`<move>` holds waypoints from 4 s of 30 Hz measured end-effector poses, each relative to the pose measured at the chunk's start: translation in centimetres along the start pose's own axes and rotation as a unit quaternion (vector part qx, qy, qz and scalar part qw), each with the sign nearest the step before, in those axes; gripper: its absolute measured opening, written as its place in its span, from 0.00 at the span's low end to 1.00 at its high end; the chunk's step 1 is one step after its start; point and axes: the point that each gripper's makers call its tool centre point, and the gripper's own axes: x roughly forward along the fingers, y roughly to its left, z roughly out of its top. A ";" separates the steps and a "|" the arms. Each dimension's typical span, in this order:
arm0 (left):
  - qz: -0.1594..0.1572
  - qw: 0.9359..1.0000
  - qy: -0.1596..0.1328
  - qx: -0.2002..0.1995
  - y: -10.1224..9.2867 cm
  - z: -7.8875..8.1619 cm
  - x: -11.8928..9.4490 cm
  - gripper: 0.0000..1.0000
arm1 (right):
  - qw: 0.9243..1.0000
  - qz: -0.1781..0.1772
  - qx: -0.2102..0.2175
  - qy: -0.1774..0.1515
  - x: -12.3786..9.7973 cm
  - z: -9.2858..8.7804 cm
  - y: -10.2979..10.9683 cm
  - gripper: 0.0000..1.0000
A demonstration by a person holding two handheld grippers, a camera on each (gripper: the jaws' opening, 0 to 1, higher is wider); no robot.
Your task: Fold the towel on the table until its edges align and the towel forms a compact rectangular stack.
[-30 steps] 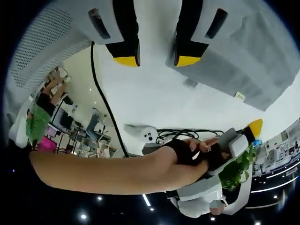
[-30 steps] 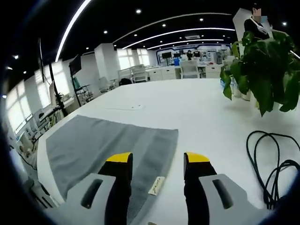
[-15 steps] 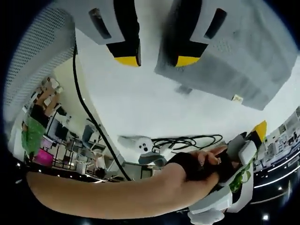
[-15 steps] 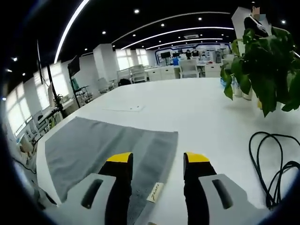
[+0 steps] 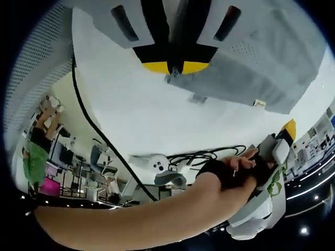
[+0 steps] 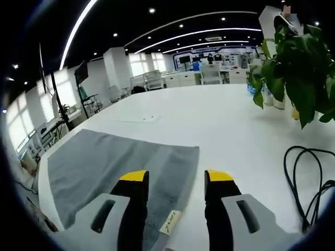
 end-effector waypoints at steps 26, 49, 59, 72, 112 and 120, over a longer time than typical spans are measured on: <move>-0.006 0.999 -0.031 -0.021 0.2 -0.1 -0.1 0.03 | 0.997 -0.058 -0.050 0.023 5.6 0.0 -2.3 0.12; -0.007 0.998 -0.035 -0.049 0.6 0.0 0.0 0.02 | 0.999 -0.021 -0.038 0.030 6.9 -0.7 -1.8 0.00; -0.009 0.996 -0.048 -0.073 0.9 1.1 -1.2 0.02 | 1.000 -0.006 0.022 0.005 6.2 0.9 -1.6 0.00; 0.007 0.989 -0.108 -0.103 2.4 4.1 -5.0 0.02 | 0.999 -0.004 0.033 -0.035 5.9 4.8 0.2 0.00; 0.094 0.967 -0.189 -0.145 4.3 6.6 -20.6 0.03 | 0.991 0.080 0.044 -0.095 4.9 15.7 11.9 0.00; 0.118 0.961 -0.196 -0.157 5.4 6.0 -24.2 0.03 | 0.989 0.094 0.041 -0.104 5.4 18.0 15.4 0.00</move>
